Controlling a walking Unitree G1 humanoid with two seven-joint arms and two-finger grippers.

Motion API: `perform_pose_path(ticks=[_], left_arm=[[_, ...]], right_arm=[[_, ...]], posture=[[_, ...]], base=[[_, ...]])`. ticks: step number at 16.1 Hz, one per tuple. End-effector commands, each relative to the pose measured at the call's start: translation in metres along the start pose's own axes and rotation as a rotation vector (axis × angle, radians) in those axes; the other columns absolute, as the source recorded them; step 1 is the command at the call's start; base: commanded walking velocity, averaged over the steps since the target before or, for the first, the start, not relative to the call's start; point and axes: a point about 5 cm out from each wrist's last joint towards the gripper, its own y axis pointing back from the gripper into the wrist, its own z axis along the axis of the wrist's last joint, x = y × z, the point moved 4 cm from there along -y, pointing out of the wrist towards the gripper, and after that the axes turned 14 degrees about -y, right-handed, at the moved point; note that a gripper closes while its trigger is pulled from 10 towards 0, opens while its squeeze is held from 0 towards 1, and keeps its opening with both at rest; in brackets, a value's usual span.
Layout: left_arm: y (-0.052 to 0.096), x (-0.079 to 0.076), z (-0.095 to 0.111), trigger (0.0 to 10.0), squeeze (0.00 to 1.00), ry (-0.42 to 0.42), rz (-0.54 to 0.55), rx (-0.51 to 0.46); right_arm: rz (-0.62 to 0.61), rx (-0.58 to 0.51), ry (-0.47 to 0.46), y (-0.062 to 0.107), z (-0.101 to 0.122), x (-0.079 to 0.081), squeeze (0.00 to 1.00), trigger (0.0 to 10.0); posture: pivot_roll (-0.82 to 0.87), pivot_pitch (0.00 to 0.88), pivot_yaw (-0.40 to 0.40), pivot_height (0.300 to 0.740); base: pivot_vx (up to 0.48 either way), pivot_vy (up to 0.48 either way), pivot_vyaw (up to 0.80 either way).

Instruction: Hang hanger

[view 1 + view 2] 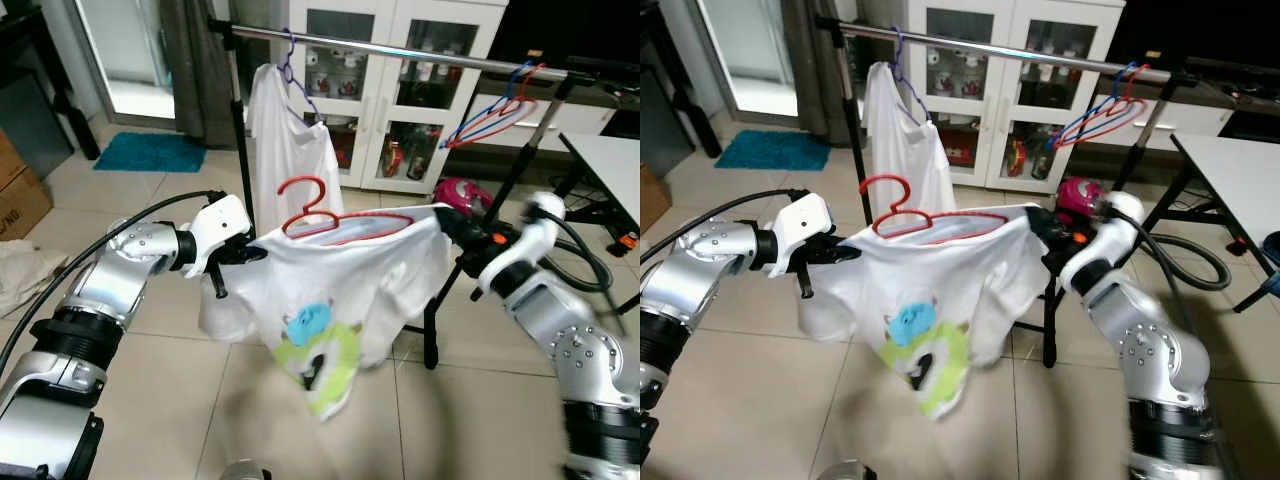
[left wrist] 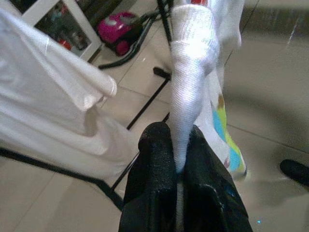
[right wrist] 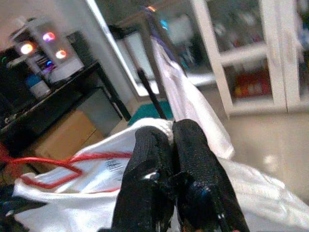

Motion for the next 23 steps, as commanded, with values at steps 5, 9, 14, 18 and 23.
perform_pose_path(ticks=[5,9,14,18,23], left_arm=[[-0.014,0.008,-0.007,0.0,0.0,0.002,0.045,0.11],[-0.006,0.042,0.011,0.0,0.0,0.105,0.188,0.009],[-0.016,0.043,0.066,0.0,0.0,0.193,0.095,-0.29],[-0.028,0.014,0.09,0.0,0.0,0.129,-0.121,-0.356],[-0.015,0.036,0.077,0.0,0.0,0.151,0.014,-0.325]], right_arm=[[0.092,0.033,0.238,-0.006,-0.001,0.032,0.0,0.0],[-0.017,0.278,0.311,0.019,-0.051,0.006,0.0,0.0],[0.032,0.28,0.353,0.001,-0.074,0.024,0.0,0.0],[0.127,0.158,0.403,-0.036,-0.074,0.056,0.0,0.0],[0.215,0.107,0.463,-0.027,-0.058,0.06,0.0,10.0]], posture=[[0.09,0.0,-0.029,0.74],[0.09,0.0,-0.024,0.74],[0.09,0.0,-0.013,0.74],[0.1,0.0,-0.017,0.74],[0.1,0.0,-0.018,0.74]], base=[[0.0,0.0,0.0],[0.0,0.0,0.0],[0.0,0.0,0.0],[0.0,0.0,0.0],[0.0,0.0,0.0]])
